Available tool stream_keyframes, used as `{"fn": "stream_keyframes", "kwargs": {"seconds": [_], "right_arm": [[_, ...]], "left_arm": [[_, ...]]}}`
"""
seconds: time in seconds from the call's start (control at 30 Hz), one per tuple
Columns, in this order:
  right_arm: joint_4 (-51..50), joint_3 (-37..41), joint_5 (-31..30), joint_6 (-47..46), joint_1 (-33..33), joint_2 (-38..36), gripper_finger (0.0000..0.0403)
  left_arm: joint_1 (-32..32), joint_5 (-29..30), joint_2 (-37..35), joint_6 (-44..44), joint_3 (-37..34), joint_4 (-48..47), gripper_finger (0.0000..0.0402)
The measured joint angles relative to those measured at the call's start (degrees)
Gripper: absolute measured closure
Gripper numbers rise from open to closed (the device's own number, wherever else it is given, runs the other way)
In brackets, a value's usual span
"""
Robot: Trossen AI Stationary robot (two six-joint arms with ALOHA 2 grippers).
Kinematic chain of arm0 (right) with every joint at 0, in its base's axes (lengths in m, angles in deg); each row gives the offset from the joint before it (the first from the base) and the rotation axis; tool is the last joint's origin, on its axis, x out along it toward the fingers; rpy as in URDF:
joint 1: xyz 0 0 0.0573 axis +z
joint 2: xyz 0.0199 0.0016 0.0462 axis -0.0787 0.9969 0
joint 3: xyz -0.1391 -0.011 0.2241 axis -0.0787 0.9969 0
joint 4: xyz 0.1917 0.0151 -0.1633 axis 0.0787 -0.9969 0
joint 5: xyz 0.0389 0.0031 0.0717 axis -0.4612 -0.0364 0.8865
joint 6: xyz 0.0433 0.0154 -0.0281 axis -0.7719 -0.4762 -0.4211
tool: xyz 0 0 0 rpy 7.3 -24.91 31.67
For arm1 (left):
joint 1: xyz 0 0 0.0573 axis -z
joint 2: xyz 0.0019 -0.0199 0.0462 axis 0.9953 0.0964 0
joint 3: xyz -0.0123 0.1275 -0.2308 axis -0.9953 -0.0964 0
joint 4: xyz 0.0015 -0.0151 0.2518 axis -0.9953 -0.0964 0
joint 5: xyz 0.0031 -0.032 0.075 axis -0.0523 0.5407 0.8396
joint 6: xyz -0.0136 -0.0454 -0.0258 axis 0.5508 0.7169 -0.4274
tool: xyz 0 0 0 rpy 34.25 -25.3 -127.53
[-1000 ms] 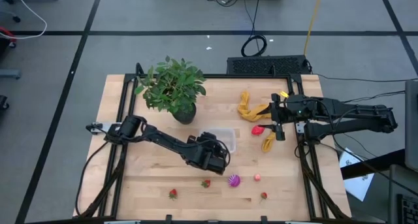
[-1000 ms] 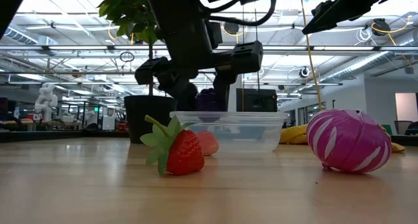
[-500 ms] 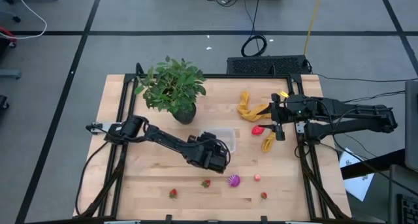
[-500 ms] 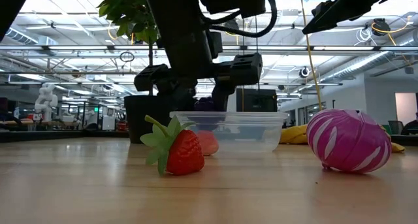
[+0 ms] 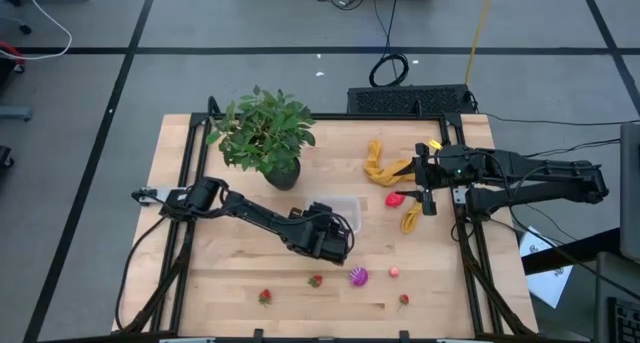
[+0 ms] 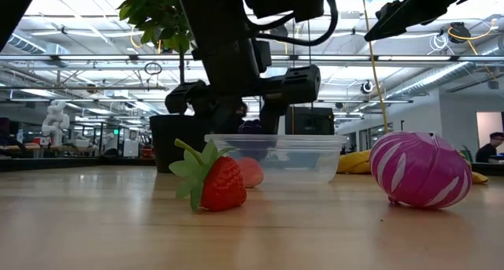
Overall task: Pick and placing Produce into tupperware
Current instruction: Put the grapes into the bin
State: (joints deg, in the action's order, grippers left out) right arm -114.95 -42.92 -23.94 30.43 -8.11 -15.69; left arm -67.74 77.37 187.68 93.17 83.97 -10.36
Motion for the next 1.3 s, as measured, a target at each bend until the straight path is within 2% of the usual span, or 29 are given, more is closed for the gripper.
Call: {"fn": "stream_keyframes", "kwargs": {"seconds": [0.87,1.3], "right_arm": [[0.00,0.00,0.00,0.00,0.00,0.00,0.0183],[0.00,0.00,0.02,0.00,0.00,0.00,0.0183]], "left_arm": [[0.06,-3.28,-0.02,-2.37,0.00,1.03,0.0172],[0.07,-2.05,-0.02,-2.48,-0.01,1.03,0.0172]]}}
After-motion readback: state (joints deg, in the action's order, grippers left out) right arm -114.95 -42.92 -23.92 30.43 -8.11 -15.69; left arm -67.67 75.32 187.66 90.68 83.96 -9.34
